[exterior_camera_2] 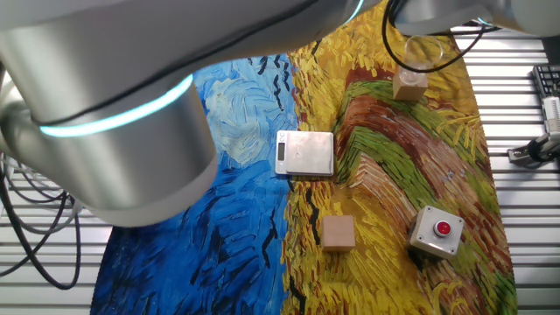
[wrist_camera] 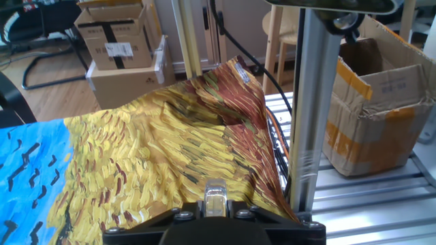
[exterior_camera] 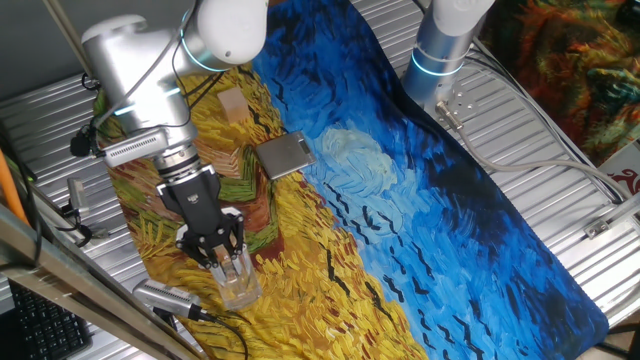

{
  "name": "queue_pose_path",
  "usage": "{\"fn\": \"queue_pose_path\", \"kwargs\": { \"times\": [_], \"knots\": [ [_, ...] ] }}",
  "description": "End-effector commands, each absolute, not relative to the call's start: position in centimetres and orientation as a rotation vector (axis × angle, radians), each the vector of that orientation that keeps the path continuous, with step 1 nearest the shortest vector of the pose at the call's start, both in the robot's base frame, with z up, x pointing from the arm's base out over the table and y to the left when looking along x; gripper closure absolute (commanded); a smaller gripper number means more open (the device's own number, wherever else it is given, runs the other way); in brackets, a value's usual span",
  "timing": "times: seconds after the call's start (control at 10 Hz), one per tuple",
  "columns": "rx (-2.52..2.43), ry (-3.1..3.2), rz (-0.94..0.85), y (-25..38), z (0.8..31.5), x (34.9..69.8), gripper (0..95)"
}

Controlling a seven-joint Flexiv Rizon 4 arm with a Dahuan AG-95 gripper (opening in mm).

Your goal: Pour the water from one cup into another empty cup

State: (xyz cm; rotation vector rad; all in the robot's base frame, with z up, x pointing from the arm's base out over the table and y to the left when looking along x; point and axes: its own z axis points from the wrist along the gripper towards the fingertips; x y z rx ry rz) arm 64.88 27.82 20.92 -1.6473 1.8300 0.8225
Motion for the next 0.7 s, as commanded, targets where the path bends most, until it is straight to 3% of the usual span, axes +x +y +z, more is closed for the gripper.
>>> {"fn": "queue_pose_path", "kwargs": {
  "times": [0.1, 0.7],
  "knots": [
    [-1.643, 1.828, 0.826, 27.78, 21.0, 64.86, 95.0],
    [-1.642, 1.821, 0.843, 27.21, 21.11, 65.09, 95.0]
  ]
}}
